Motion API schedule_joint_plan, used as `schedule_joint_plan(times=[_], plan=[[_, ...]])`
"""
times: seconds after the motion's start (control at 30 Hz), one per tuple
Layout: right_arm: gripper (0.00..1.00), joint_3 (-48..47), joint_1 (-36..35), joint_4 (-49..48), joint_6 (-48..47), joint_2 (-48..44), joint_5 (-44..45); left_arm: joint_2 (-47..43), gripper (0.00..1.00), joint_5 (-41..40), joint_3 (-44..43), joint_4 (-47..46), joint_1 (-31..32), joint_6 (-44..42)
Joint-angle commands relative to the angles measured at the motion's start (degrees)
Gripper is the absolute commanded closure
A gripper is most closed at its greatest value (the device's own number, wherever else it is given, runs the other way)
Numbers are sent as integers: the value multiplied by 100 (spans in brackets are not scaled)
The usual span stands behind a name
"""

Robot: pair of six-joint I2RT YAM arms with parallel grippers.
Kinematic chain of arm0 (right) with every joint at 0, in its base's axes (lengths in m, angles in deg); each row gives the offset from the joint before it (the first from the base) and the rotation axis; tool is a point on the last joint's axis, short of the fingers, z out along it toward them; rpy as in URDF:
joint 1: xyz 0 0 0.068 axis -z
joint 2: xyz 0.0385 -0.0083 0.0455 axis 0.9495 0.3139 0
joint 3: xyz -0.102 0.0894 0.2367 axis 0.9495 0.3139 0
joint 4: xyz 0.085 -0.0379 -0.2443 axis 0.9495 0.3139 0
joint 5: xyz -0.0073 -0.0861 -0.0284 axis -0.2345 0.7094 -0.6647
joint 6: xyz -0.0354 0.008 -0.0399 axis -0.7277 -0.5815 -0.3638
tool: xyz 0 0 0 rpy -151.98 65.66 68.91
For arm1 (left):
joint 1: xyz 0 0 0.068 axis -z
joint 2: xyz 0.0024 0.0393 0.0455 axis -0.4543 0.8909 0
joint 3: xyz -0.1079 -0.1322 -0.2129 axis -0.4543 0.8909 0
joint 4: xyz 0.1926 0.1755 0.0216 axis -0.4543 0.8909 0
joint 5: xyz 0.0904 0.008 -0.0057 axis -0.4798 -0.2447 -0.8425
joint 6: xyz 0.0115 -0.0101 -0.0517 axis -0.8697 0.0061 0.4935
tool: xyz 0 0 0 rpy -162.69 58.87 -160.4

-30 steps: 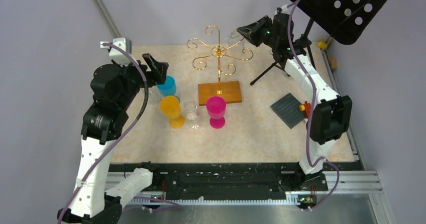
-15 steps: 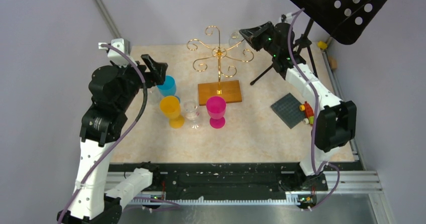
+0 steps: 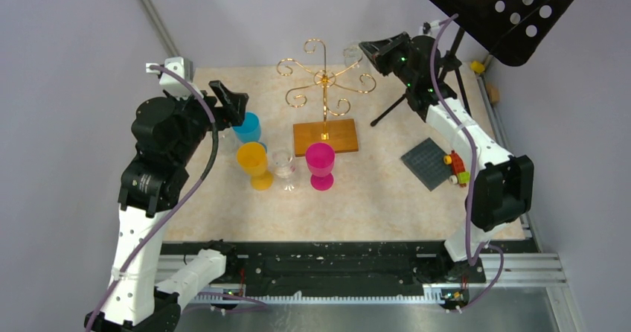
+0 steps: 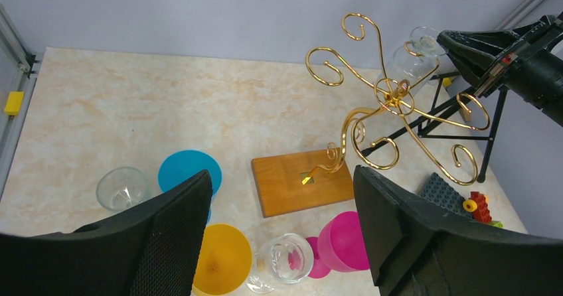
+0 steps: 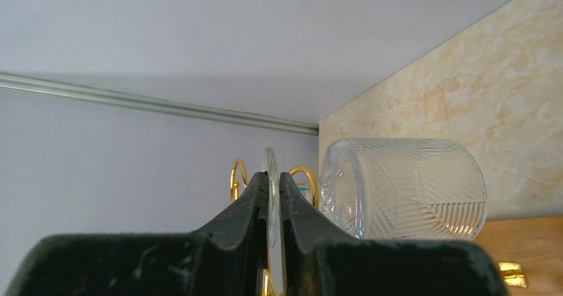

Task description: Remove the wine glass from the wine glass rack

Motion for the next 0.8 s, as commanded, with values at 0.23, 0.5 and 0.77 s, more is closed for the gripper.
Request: schedule_joint_plan(times=[0.23, 0.5, 0.77], plan=[[100, 49, -58, -483, 198, -645, -196, -42, 18, 21, -38, -200, 7, -64], [100, -36, -55, -404, 242, -764, -455, 13, 18, 60, -53, -254, 5, -21], [100, 18, -57, -350, 196, -812, -516, 16, 18, 62, -52, -256, 5, -12]])
